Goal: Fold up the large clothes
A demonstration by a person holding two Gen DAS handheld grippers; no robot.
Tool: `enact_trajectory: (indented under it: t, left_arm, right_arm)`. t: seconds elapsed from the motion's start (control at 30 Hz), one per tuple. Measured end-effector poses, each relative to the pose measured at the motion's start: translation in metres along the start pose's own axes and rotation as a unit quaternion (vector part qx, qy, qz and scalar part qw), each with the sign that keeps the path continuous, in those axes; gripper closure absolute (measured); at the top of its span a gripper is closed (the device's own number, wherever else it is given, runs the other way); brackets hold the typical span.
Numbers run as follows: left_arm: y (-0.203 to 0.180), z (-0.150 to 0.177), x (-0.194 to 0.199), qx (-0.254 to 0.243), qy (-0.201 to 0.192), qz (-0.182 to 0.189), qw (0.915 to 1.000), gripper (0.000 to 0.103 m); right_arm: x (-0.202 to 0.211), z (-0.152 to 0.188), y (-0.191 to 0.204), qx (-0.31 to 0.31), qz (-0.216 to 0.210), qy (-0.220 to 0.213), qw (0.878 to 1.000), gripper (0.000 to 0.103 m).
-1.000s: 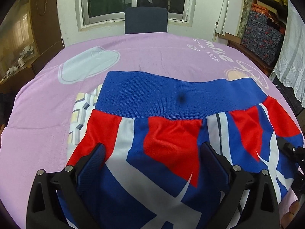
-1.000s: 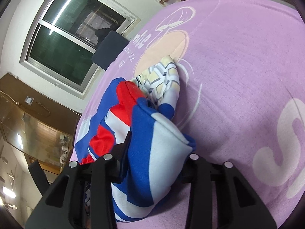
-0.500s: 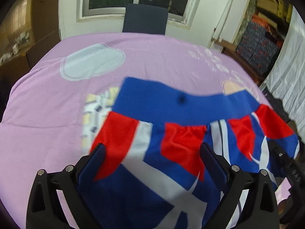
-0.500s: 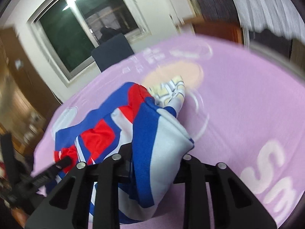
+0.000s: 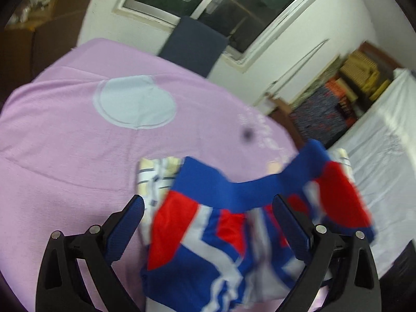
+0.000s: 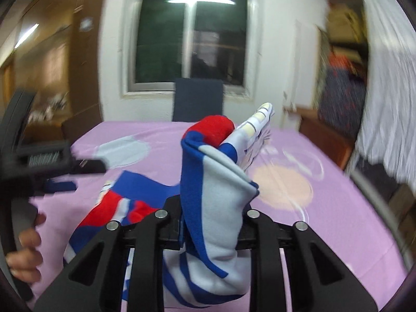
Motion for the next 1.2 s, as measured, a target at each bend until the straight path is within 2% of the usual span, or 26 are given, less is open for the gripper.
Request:
enact_trajectory:
  t: [0.07,0.13,0.2,0.33,0.43,0.5,0.57,0.63,0.67,0.73,0.8,0.9,1.07,1.17,1.2]
  left_arm:
    - [-0.007,-0.003,0.007,0.008,-0.001,0.041,0.9991,0.004]
    - [-0.015,-0.003,0.015,0.015,0.003,0.099,0.9950,0.004]
    - [-0.021,0.000,0.016,0.018,0.015,0.135,0.9905,0.004]
    - [-0.027,0.006,0.006,0.026,0.039,0.152,0.9873,0.004]
    - [-0.025,0.006,0.008,0.020,0.032,0.148,0.9883,0.004]
    - [-0.024,0.010,0.000,-0.005,0.035,0.117,0.9925,0.004]
    - [-0.017,0.016,-0.021,-0.005,0.058,0.090,0.9942,0.005]
    - [-0.012,0.022,-0.037,0.019,0.082,0.096,0.9918,0.027]
    - [-0.011,0.022,-0.040,0.024,0.088,0.106,0.9901,0.033]
    - [-0.009,0.018,-0.035,0.026,0.078,0.109,0.9907,0.054]
    - [-0.011,0.009,-0.020,0.007,0.050,0.102,0.9935,0.070]
    - [-0.005,0.006,-0.011,-0.020,0.033,0.066,0.9971,0.070]
    - [0.022,0.019,-0.039,-0.038,0.077,-0.020,0.9961,0.068]
    - [0.039,0.028,-0.054,-0.055,0.096,-0.084,0.9903,0.059]
    - [0.043,0.028,-0.057,-0.055,0.098,-0.092,0.9894,0.055]
  right_arm:
    - [-0.001,0.000,0.027,0.051,0.001,0.001,0.999,0.080]
    - [-0.004,0.004,0.054,0.099,-0.004,0.004,0.995,0.080]
    - [-0.008,0.009,0.074,0.133,-0.010,0.010,0.991,0.080]
    - [-0.019,0.026,0.099,0.188,-0.027,0.035,0.981,0.079]
    - [-0.022,0.038,0.113,0.222,-0.029,0.038,0.974,0.080]
    - [-0.021,0.039,0.115,0.223,-0.027,0.034,0.974,0.080]
    - [-0.022,0.038,0.111,0.207,-0.036,0.033,0.977,0.081]
    - [-0.019,0.039,0.106,0.199,-0.046,0.032,0.978,0.081]
    - [-0.018,0.039,0.105,0.199,-0.047,0.032,0.978,0.081]
    - [-0.016,0.040,0.103,0.193,-0.054,0.033,0.979,0.082]
    - [-0.012,0.035,0.104,0.184,-0.066,0.030,0.980,0.083]
    - [-0.010,0.029,0.108,0.182,-0.084,0.030,0.979,0.084]
    - [-0.031,0.050,0.132,0.167,-0.133,0.084,0.973,0.084]
    - [-0.046,0.071,0.145,0.159,-0.163,0.127,0.965,0.081]
    - [-0.050,0.075,0.146,0.156,-0.168,0.134,0.964,0.081]
Point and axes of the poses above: each gripper's, at about its wrist camera, not at the fingertips, and x roughly against the way its jaws point, y to its left, z to its underside, the point moved 8 cm from there along -x, roughly the way its jaws point, and after that the axes turned 11 degrees about -z, right-handed, at the moved point
